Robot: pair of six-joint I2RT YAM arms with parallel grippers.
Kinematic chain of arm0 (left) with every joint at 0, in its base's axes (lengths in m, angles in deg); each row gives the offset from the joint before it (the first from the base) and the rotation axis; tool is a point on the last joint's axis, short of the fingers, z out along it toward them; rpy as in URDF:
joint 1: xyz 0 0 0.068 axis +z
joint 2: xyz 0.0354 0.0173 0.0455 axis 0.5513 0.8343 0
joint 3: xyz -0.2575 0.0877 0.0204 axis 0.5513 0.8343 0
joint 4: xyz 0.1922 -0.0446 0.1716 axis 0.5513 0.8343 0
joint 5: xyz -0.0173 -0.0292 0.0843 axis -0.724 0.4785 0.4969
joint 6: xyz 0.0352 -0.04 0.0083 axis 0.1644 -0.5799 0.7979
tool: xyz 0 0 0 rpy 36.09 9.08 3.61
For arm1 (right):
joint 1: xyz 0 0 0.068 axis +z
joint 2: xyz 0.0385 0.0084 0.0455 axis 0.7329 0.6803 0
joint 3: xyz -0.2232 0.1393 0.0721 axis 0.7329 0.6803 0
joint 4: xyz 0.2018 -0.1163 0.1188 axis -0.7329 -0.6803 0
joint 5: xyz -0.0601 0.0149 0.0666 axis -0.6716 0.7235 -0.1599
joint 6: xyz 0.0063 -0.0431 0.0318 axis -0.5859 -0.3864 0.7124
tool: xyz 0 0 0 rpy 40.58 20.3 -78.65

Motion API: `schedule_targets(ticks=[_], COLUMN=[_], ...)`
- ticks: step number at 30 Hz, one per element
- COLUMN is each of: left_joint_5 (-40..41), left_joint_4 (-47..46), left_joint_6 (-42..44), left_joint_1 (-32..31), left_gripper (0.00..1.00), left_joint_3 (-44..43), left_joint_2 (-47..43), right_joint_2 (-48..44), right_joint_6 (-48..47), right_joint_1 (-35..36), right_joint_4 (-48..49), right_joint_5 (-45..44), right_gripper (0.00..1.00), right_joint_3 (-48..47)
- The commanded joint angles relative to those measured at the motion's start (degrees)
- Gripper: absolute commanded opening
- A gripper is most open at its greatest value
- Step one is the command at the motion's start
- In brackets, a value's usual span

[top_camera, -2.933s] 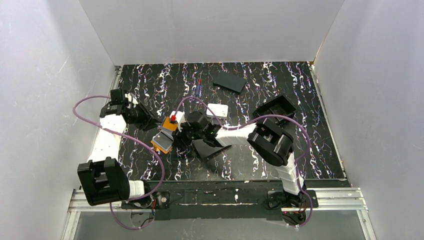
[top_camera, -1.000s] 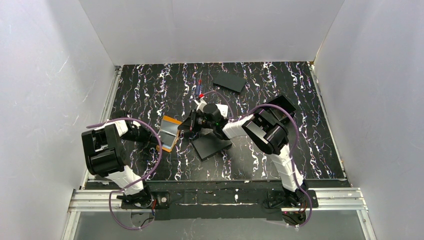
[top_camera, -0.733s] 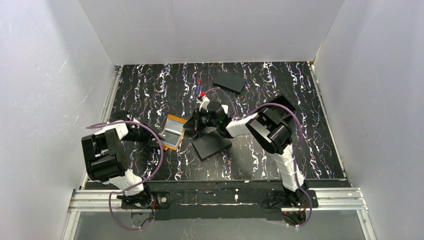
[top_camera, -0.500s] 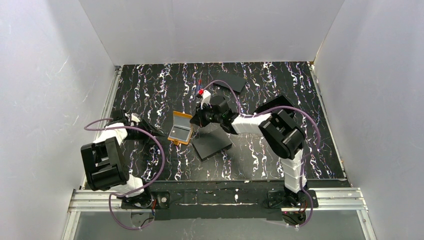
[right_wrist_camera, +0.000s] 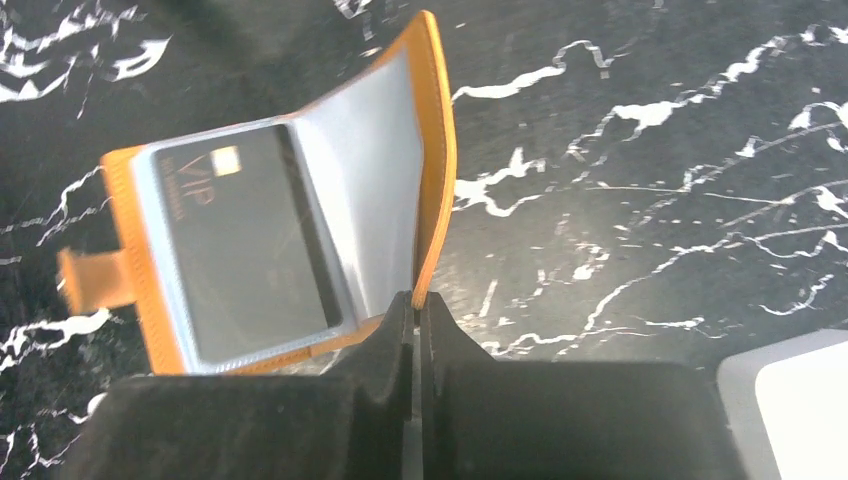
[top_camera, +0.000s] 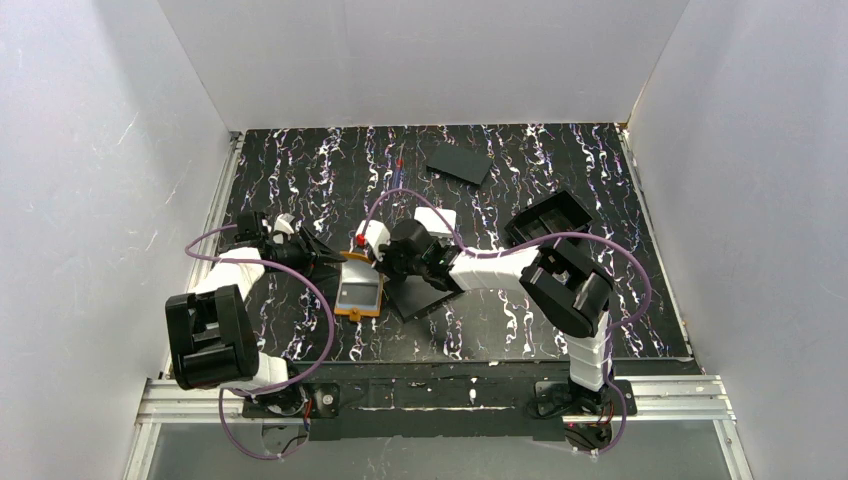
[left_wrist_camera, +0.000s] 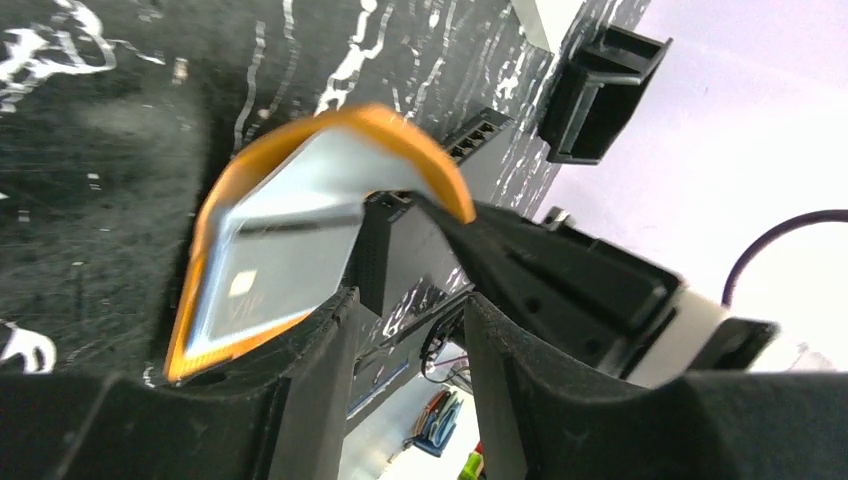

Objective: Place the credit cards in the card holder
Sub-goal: Close the card holder at the center of the board.

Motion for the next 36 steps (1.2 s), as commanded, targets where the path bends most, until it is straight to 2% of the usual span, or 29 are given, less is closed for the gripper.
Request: schedule_targets(ticks=[1,6,8,11,17,26,31,36], left_joint_5=[-2.2,0.3,0.7,2.7,5.4,6.5,6.9,8.8], left_joint_4=[-0.8,-1.1,-1.0,5.1,8.4,12.6,14.0,13.9], left_joint_6=[-2.8,-5.9,-7.7,-6.9,-6.9,-6.4,-6.0,-5.2], left_joint_1=[-2.5,-3.7,-4.1,-5.1,-5.5,-6.4,-9.1,-12.5], left_gripper=[0.42,0.40,0.36,0.31,0.32,0.31,0.26,0.24], left_joint_3=[-2.2,-5.3,-7.4,-12.5,-14.9,-20.2,-22.2,-22.1], left_joint_2=[-5.2,-5.9,-4.1,0.1,0.4,4.0,7.3,8.8], right_joint_2=[1.6,-0.5,-1.6,-3.7,-5.8,-4.8,-3.7,-4.0], right_joint_6=[-7.2,-9.2,-9.7,-9.6,-11.7,-19.2,-24.6,-25.6], right_joint_1=[3.0,5.5,6.3,6.5,7.1,9.6,13.5,15.1], right_joint_4=[-7.1,-4.4,-2.5,2.2,8.7,12.4,14.4,15.0], right_joint_5=[-4.6,-10.0,-12.2,-14.9,-23.3,-23.0,-28.0,-28.7], right_gripper=[0.01,0.01,0.01,0.01,0.01,0.01,0.01,0.01], right_joint_3=[-1.4,0.8,1.8,3.4,3.3,5.7,7.7,9.0])
